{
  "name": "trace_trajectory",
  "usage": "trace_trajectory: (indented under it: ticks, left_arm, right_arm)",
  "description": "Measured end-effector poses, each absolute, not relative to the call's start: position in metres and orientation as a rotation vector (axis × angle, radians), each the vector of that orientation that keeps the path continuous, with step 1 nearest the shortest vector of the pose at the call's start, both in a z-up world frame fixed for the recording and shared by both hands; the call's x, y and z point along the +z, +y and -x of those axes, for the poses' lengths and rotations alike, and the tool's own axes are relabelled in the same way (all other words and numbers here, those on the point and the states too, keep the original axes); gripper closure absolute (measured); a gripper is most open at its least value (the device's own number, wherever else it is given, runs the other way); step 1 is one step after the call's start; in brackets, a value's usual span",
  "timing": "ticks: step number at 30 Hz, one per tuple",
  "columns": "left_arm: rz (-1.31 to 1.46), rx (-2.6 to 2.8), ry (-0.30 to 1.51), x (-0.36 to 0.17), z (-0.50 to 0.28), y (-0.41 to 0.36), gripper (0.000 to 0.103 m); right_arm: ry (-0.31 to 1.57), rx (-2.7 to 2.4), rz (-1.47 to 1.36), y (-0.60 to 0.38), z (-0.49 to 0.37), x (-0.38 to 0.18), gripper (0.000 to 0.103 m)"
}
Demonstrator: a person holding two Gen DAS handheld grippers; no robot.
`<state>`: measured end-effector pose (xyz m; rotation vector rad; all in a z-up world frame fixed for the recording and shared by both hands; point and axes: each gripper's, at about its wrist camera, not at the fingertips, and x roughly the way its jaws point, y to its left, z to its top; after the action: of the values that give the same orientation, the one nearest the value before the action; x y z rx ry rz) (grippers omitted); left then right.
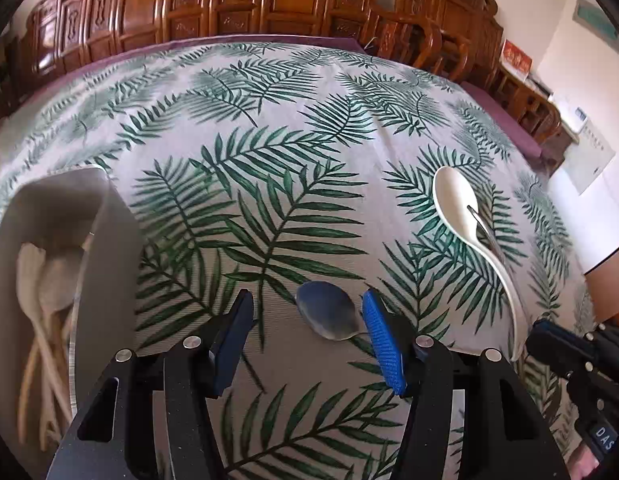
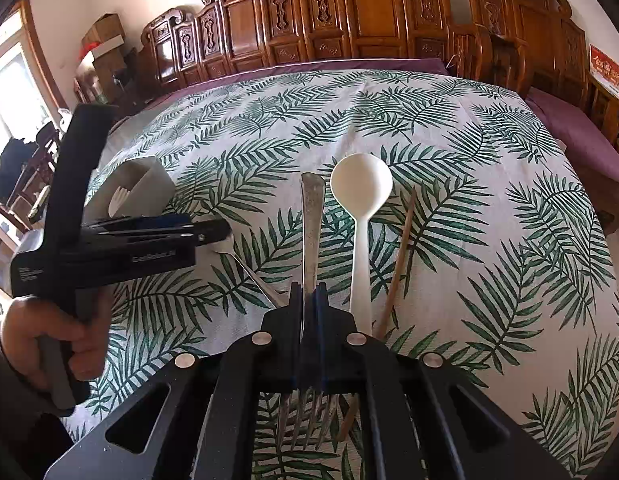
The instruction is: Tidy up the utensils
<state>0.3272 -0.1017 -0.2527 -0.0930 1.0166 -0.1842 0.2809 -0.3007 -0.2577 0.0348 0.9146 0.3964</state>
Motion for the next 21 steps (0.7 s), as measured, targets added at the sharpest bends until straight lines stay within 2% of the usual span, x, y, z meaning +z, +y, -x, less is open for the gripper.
trace_trajectory:
  ticks: [3,5,6,14,21]
  left_arm:
    - [0.093,-0.178,0.998,-0.254,-0.327,-0.103,0.061]
    - [0.095,-0.183,1.0,-0.255,-0.327,-0.104,0.083]
    - [0.102,-0.192,1.004,-0.255,-0.326,-0.104,0.088]
    - [0.093,-0.233,0.932,-0.219,-0.305,-0.091,0.099]
    - [0.045,-0.23,0.836,-0.17,-0.28,-0.077,0.102]
  right_arm:
    - [0.916,0.394,-0.027,-0.299,-0.281,-0.258,0.095]
    - [0.916,0.392,-0.016,-0.297,-0.28,-0.258,0.095]
    - [0.916,0.387,-0.008,-0.297,-0.28,-0.258,0.095]
    - [0.897,0.389,0.027,-0.284,-0.276,-0.253,0.095]
    - [0.866,0.403,0.026,-0.273,-0.269,-0.245,0.095]
